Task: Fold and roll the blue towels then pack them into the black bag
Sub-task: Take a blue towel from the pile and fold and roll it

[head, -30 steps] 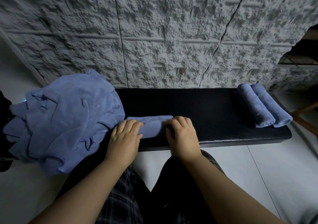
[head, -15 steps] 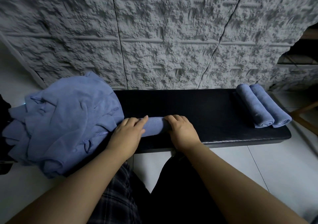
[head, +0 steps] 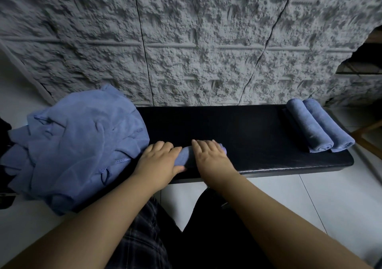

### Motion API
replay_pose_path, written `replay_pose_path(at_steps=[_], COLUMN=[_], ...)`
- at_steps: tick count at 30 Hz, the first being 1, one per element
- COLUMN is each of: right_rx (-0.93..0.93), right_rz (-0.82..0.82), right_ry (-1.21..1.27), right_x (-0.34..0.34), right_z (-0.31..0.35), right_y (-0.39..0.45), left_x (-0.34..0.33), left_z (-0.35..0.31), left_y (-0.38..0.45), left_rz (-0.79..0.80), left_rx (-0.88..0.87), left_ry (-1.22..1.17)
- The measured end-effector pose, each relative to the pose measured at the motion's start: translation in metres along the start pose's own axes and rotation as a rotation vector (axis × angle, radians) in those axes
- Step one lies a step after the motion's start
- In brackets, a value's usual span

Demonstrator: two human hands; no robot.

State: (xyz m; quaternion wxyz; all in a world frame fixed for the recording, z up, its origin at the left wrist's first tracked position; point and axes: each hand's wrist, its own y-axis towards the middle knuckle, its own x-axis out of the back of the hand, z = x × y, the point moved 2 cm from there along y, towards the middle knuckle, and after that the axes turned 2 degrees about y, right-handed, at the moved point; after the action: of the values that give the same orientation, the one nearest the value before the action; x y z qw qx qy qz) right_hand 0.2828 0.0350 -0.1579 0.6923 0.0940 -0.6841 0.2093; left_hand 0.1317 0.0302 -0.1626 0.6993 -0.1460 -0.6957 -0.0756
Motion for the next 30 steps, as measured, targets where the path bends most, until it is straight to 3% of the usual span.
replay_pose_path(at_steps=[4,8,17,24,27,30], right_rx=[0.041,0.058,0.050,0.062,0.041,-0.005], right_rz=[0.006,-0.023,-0.085,-0.059,-0.005,0.031], right_ry=[0.111,0.235,0.290,0.260,0.239,0.275], right_x=[-0.002,-0.006,-0.028,-0.025,-0.024,-0.020], right_z=[-0.006,-0.011,-0.014,-0.014,-0.014,-0.013], right_y=[0.001,0.004,0.003,0.010,0.009,0.009], left_x=[0.003,-0.002,-0.024,-0.029,-0.025,-0.021], left_z=[0.000,0.001,0.013,0.015,0.010,0.010], left_y=[0.011,0.012,0.005,0.001,0.000,0.005], left_rz=[0.047,0.128,0.065,0.022,0.079,0.139], left_rx=[-0.060,-0.038,-0.051,-0.145,-0.076,0.031], left_ry=[0.067,-0.073,-0.225,-0.180,-0.192,-0.431])
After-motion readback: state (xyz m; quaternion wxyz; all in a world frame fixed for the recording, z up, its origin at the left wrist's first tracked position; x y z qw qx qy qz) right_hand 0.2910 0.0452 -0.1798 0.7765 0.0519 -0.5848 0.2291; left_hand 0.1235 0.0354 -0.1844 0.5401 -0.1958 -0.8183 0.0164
